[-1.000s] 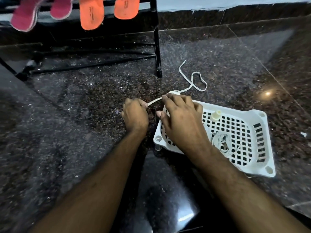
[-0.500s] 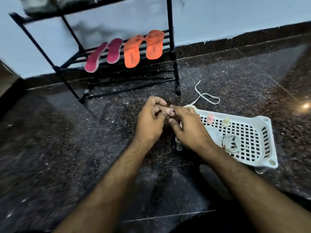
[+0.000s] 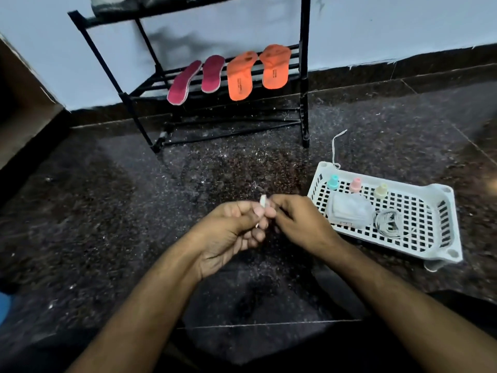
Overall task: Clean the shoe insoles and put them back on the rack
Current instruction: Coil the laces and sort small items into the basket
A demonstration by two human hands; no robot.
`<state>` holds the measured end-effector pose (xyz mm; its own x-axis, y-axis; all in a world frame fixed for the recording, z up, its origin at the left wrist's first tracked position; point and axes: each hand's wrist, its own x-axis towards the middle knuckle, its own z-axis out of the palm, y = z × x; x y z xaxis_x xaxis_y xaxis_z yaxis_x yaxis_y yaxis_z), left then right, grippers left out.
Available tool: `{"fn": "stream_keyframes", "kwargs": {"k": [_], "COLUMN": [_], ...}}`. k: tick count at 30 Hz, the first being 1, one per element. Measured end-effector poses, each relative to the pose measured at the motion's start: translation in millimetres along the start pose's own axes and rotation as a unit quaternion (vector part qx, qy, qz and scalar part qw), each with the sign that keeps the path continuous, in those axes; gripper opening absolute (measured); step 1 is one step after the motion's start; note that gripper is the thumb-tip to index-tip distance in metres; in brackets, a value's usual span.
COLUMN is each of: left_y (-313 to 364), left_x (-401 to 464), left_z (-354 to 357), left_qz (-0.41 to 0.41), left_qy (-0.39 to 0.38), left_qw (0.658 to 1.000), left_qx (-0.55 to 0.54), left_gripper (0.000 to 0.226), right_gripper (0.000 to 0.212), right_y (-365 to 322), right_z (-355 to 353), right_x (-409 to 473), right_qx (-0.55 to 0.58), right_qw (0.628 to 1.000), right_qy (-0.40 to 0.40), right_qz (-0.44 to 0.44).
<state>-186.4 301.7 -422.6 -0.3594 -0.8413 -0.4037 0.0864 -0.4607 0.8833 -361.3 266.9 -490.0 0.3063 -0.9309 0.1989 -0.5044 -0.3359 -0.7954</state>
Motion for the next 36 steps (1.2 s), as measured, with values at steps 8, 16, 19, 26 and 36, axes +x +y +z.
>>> {"fn": "stream_keyframes", "kwargs": {"k": [8,16,19,26,36], "left_y": [1,-26,-15,-11,-6], "left_x": [54,75,65,45,51], "left_z": [-16,-5,4,11,-8], "left_qz": [0.213,0.106,0.070,0.097,0.212], "left_qy": [0.226,0.044,0.003,-0.004,0.177], "left_qw": [0.945,0.978,0.985,0.992,0.953], "left_qx": [0.101,0.176,0.155,-0.083,-0.125], "left_gripper": [0.018,0.023,0.024,0.043,0.035], "right_gripper": [0.041,0.032,0.038,0.042,0.034], "right_y": [-3,22,29,35,36], "right_z": [8,-17,-22,-14,-13], "right_x": [-3,16,16,6,5], "right_qx": [0.005,0.184,0.158,0.102,0.098], "right_qw": [0.977,0.983,0.986,0.990,0.985], "right_qy": [-0.205,0.017,0.046,-0.079,-0.119], "right_qz": [-0.065,0.007,0.031,0.050,0.074]}}
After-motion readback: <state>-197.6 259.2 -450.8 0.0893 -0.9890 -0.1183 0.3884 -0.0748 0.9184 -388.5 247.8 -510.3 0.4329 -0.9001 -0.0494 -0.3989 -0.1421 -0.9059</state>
